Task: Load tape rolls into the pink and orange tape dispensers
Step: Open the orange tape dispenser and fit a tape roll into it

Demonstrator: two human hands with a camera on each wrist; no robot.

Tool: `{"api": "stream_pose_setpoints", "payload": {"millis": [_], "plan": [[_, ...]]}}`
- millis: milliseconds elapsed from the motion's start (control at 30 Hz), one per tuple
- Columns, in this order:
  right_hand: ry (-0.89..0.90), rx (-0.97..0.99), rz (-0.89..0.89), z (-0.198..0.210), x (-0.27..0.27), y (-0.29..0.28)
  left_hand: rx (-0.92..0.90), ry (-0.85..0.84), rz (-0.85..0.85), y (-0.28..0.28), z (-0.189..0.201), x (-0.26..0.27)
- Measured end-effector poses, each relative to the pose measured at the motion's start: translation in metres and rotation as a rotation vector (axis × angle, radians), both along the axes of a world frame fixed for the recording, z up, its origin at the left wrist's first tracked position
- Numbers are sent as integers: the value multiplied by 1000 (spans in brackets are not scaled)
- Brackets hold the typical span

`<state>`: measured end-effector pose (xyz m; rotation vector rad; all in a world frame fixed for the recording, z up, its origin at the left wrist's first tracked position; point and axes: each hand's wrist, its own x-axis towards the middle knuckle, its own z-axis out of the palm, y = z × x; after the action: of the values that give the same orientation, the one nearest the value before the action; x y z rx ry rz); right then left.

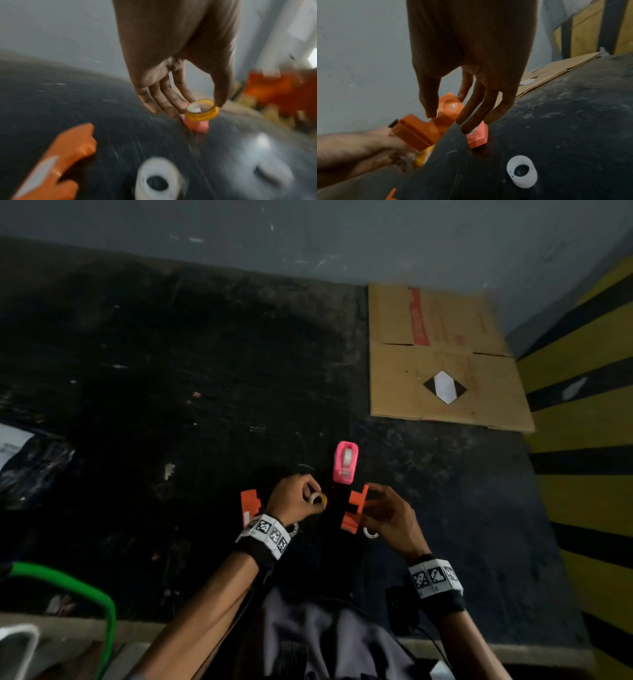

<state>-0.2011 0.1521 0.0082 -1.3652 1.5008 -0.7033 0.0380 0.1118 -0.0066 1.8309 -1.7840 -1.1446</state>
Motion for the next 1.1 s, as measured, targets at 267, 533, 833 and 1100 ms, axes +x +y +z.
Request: {"api": "stream_pose_setpoints", "payload": {"millis": [267,533,833,1100], "plan": [[24,-11,-55,3,-8,14,-54,-404,-280,10,-44,-29],[27,11,4,-5,5,23,18,-444,-358,27,-36,23],[25,11,61,-5,19,25,-35,-138,-180,43,-41,37],[-144,-34,63,23,22,23,-49,470,-46,43,36,29]]}}
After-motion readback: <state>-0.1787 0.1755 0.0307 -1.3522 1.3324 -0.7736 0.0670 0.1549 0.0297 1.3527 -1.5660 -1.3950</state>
